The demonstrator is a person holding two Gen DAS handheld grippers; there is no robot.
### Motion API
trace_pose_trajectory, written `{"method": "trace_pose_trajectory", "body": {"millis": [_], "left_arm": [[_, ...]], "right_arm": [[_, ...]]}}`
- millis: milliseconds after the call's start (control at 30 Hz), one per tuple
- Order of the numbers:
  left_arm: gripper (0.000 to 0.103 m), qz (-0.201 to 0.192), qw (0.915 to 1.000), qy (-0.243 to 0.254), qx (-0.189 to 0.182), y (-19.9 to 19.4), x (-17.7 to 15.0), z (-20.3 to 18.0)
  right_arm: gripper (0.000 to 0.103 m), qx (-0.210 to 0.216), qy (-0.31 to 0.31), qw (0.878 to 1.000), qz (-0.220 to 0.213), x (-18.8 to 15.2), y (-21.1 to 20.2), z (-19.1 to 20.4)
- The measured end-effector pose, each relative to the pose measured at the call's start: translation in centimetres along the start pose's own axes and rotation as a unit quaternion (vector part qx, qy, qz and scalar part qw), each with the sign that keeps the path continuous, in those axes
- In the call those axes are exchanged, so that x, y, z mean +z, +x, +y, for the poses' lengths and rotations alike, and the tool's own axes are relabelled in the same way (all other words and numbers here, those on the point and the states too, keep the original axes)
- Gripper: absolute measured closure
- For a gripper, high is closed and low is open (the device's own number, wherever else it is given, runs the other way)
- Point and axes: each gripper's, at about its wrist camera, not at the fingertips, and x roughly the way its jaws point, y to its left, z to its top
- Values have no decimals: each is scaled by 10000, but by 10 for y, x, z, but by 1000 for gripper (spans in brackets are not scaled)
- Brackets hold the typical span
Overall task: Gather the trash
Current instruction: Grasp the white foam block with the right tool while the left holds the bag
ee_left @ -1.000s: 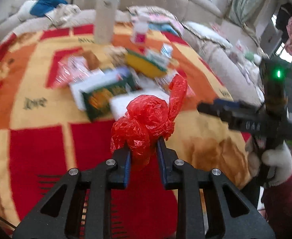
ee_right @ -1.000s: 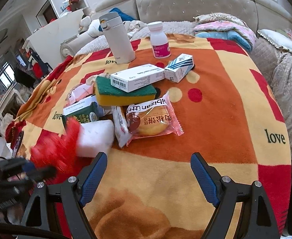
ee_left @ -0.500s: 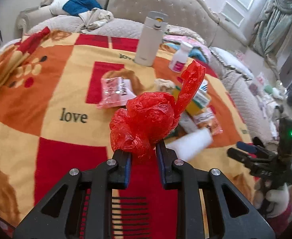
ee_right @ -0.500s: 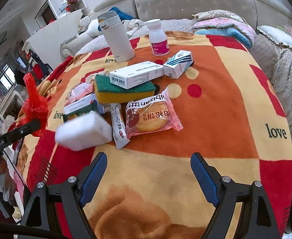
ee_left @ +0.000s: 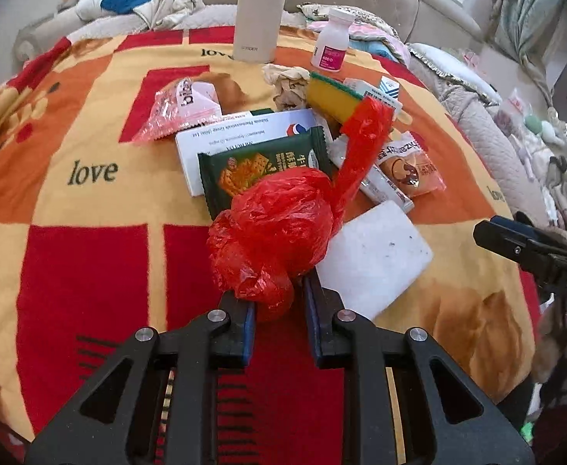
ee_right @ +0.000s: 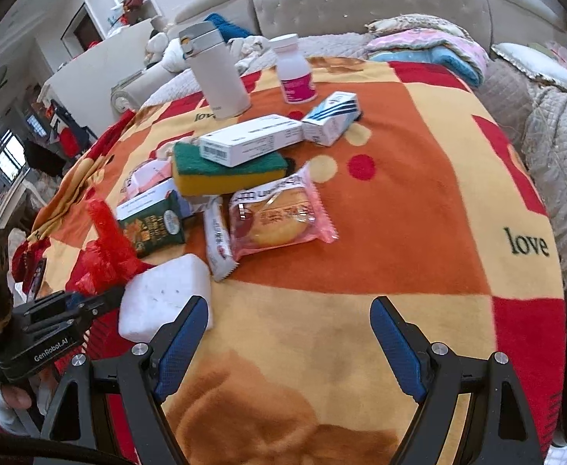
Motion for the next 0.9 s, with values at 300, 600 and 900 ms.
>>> {"method": "trace_pose_trajectory", "body": {"millis": [300,600,900], "left_arm": [[91,617,9885,26,-1382,-21,-17,-19],[91,679,9820,700,-1616,-43,-31,-40],[91,655,9750,1063,-1837,-46,-37,-61]], "right_arm": [[19,48,196,9998,39,-10,-7,-13],[19,202,54,9998,37,-18,-15,5],[19,303,289,9991,31,-23,-23,6]]}}
